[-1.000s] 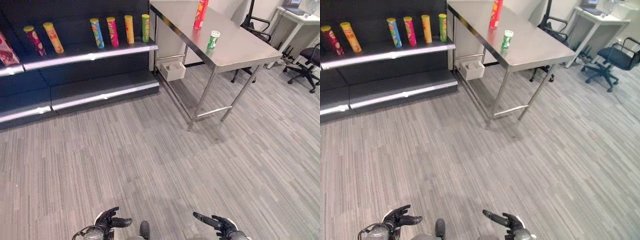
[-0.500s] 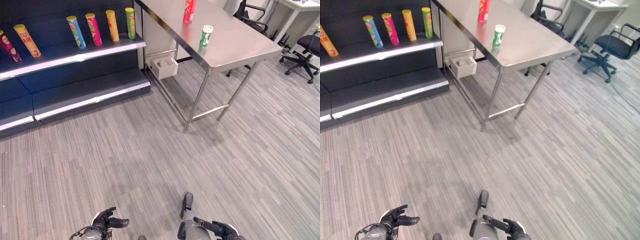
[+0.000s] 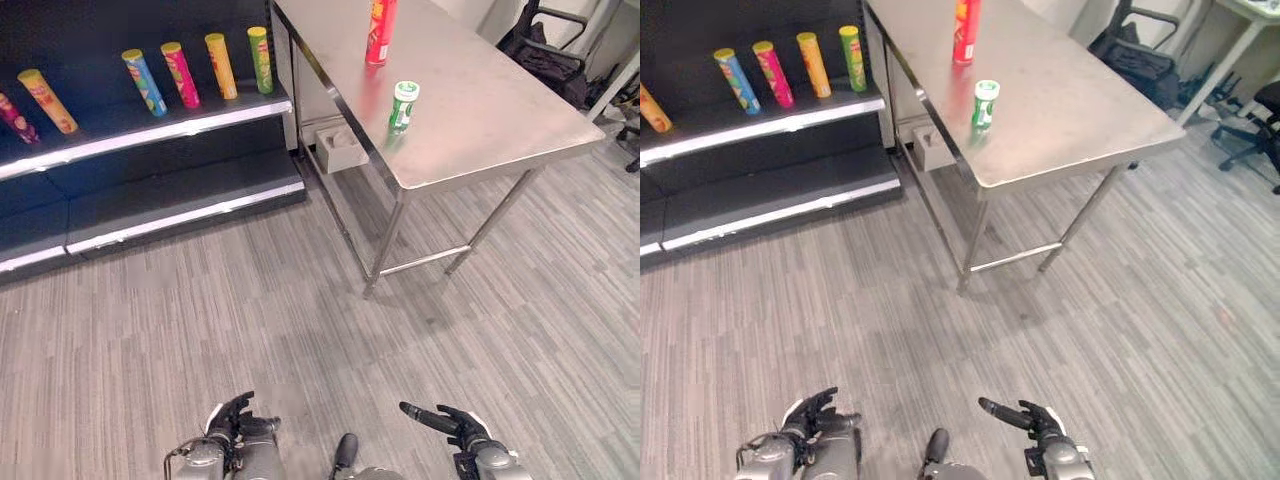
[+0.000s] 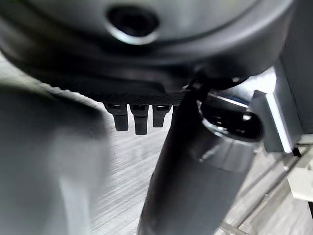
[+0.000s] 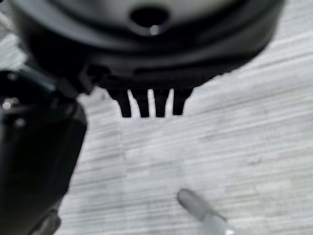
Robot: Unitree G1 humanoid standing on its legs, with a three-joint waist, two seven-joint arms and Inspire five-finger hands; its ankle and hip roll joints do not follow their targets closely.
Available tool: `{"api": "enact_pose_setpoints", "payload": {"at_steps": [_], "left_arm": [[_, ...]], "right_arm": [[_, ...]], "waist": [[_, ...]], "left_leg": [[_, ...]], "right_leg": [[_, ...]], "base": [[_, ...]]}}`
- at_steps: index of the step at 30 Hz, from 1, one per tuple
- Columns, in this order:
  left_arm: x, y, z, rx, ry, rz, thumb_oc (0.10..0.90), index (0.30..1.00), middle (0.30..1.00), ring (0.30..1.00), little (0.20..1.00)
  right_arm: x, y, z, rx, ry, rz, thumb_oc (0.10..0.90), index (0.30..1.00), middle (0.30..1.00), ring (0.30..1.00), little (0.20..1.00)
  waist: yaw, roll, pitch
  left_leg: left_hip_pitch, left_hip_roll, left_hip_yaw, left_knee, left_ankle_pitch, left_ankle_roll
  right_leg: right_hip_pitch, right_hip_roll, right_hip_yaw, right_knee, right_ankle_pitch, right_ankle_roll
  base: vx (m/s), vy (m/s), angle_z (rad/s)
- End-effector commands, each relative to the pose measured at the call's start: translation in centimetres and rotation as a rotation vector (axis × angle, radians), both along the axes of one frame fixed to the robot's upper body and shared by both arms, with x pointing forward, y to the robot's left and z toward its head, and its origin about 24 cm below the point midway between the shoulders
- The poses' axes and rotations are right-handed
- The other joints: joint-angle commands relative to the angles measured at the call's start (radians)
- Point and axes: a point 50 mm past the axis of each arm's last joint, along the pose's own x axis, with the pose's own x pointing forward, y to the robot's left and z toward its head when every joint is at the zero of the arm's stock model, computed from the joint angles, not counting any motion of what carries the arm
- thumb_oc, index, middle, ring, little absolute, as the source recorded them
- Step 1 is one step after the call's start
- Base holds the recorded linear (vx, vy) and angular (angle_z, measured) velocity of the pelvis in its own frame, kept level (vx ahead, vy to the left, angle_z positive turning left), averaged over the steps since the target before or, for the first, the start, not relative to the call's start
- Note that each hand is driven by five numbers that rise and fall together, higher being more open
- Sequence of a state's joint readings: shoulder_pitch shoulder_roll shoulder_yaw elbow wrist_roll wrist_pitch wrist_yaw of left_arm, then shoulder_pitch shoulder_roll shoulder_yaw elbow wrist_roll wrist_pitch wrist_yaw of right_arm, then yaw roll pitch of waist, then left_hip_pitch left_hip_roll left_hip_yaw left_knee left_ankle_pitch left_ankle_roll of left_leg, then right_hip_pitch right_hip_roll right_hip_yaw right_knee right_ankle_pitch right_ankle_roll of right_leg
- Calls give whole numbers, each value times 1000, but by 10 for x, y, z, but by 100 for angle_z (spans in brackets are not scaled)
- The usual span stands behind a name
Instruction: Put the goods on the table back onto the shelves and tidy them up.
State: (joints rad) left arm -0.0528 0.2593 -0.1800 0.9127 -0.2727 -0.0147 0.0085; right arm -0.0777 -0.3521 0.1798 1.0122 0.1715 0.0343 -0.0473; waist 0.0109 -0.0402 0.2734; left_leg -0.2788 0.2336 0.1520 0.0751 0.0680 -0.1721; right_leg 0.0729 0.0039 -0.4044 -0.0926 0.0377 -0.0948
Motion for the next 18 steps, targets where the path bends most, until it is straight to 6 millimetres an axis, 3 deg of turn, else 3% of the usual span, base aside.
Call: {"api": "enact_pose_setpoints", "payload": {"at_steps": [1,5,8,10,13,14,18], "left_arm": [[6,-1,5,24,-40,-61,800,900,900,900,900],[2,4,4,36,-32,-48,800,900,900,900,900],[-3,7,1,51,-8,-49,800,900,900,900,900],[-11,19,-2,89,33,-40,800,900,900,900,900],[-12,30,-2,118,49,-17,800,900,900,900,900],[-16,37,-2,138,64,-3,800,900,900,900,900],[-25,45,-5,151,105,14,800,900,900,900,900]], "right_arm": [[-3,-19,8,-55,-42,-19,800,900,900,900,900],[-1,-14,6,-55,-28,17,800,900,900,900,900],[2,-10,6,-51,-24,32,800,900,900,900,900],[6,0,4,-26,-26,58,800,900,900,900,900],[12,5,5,-19,-36,79,800,900,900,900,900],[13,8,5,-12,-41,90,800,900,900,900,900],[5,12,1,4,-25,88,800,900,900,900,900]], "waist": [[33,43,-25],[51,58,-39],[56,47,-56],[62,25,-77],[66,19,-70],[60,17,-57],[41,17,-34]], "left_leg": [[89,-45,-75,-131,114,14],[106,-74,-108,-134,105,17],[122,-108,-123,-111,77,33],[150,-143,-88,-88,28,85],[172,-162,-56,-80,-1,117],[203,-184,-30,-76,-25,144],[290,-212,10,-104,-67,179]], "right_leg": [[31,-112,52,5,-73,212],[70,-121,105,5,-85,229],[86,-152,131,5,-79,242],[48,-213,173,102,-80,265],[-18,-245,196,222,-75,280],[-67,-283,189,336,-19,287],[-149,-348,124,511,67,273]], "base": [[444,312,-38],[227,209,-32],[233,301,-79],[213,354,-16],[94,267,-62],[105,285,-52],[129,269,-26]]}}
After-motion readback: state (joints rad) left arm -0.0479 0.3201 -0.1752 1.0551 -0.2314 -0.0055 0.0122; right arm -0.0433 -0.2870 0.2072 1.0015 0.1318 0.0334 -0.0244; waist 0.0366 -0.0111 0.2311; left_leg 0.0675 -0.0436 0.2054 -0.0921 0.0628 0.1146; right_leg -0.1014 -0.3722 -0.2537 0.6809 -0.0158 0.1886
